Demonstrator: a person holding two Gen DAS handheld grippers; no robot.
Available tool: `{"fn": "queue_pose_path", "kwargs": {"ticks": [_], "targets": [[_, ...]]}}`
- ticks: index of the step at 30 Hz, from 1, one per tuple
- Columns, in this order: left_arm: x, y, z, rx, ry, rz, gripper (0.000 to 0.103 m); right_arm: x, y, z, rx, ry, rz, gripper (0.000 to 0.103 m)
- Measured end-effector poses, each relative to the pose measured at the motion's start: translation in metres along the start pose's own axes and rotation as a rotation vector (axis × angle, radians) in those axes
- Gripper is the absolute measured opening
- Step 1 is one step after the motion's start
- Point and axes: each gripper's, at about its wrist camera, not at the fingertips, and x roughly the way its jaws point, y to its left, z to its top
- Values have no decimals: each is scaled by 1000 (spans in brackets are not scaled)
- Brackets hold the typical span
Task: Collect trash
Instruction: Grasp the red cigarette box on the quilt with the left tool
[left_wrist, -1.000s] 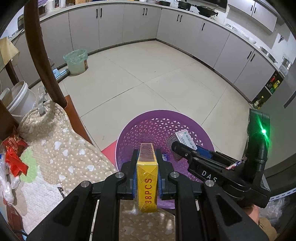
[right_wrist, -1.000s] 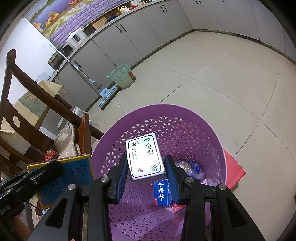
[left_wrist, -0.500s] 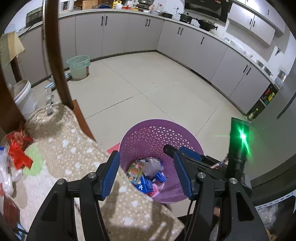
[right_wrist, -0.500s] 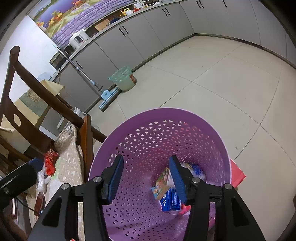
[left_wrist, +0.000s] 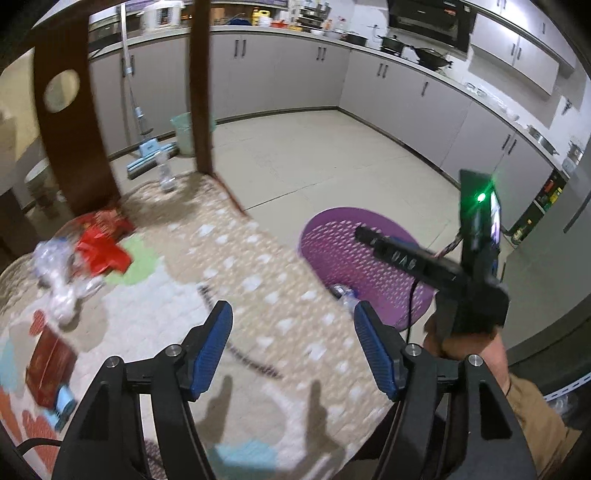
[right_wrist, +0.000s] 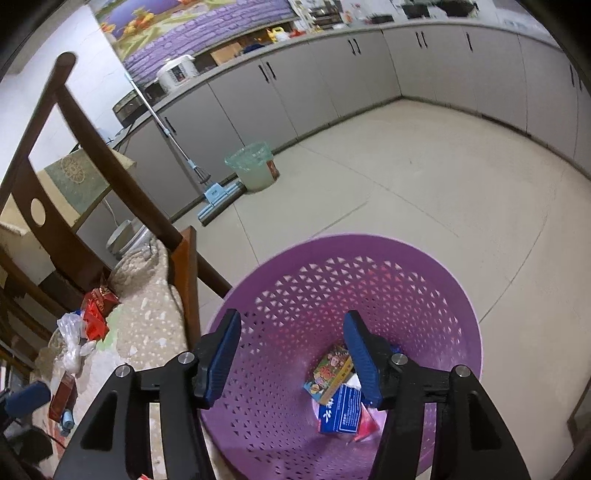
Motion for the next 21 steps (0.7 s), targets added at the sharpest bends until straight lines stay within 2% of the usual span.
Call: {"fn": "queue_pose_path", "kwargs": {"ticks": [5, 9, 16, 18, 21], "targets": [[-23, 43, -24, -96, -6, 31, 68, -12, 26, -4, -73, -51, -16, 64], [-44, 88, -43, -202, -15, 89, 68, -18, 51, -10, -153, -73, -14, 65], [-88, 179, -82, -386, -59, 321, 68, -21, 102, -32, -318, -79, 31, 70], [-96, 201, -92, -446, -64, 356, 68, -18, 114, -40, -363, -67, 43, 70], [-101, 221, -99, -489, -68, 364, 70, -14, 124, -47, -397, -50, 47, 71]]}}
